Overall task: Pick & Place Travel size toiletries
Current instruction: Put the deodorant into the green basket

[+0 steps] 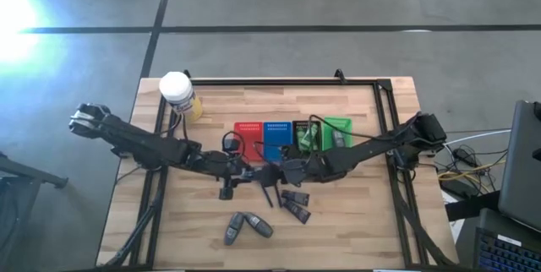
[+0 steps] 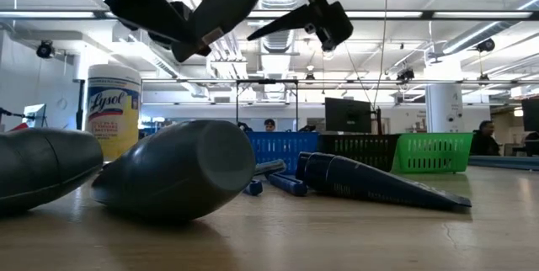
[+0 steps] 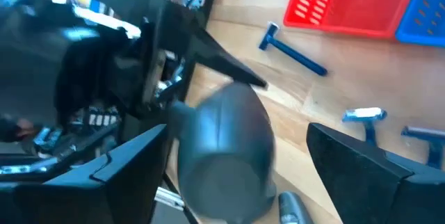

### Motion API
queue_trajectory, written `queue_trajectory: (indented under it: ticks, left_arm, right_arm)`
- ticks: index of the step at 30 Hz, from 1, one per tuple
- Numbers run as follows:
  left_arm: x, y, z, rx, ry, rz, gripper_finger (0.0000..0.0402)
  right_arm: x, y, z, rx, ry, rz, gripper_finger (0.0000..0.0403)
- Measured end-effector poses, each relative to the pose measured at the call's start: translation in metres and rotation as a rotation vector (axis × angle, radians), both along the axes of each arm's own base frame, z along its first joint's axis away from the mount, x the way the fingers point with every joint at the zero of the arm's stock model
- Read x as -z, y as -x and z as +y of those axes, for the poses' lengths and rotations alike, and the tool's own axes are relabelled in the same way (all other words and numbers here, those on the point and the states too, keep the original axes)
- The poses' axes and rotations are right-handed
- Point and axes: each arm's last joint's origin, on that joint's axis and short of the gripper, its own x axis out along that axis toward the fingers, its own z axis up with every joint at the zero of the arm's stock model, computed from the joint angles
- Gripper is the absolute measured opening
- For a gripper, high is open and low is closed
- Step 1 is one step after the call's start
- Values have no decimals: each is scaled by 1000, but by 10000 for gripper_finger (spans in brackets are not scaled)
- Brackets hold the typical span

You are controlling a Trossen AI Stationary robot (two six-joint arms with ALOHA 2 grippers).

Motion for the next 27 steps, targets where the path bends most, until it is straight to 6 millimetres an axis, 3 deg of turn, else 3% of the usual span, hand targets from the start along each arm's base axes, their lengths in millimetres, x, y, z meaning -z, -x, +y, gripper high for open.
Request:
queue_trajectory:
  ticks: [5, 24, 27]
  left_arm:
    - [3, -8, -2, 9, -12, 15, 180]
    - [-3, -15, -4, 9, -54, -4, 180]
    - [-4, -15, -4, 1, -46, -5, 207]
  right_arm:
    - [-1, -1, -1, 0, -1, -11, 327]
    - [2, 1, 0, -30, -38, 22, 208]
    - [2, 1, 0, -37, -26, 26, 195]
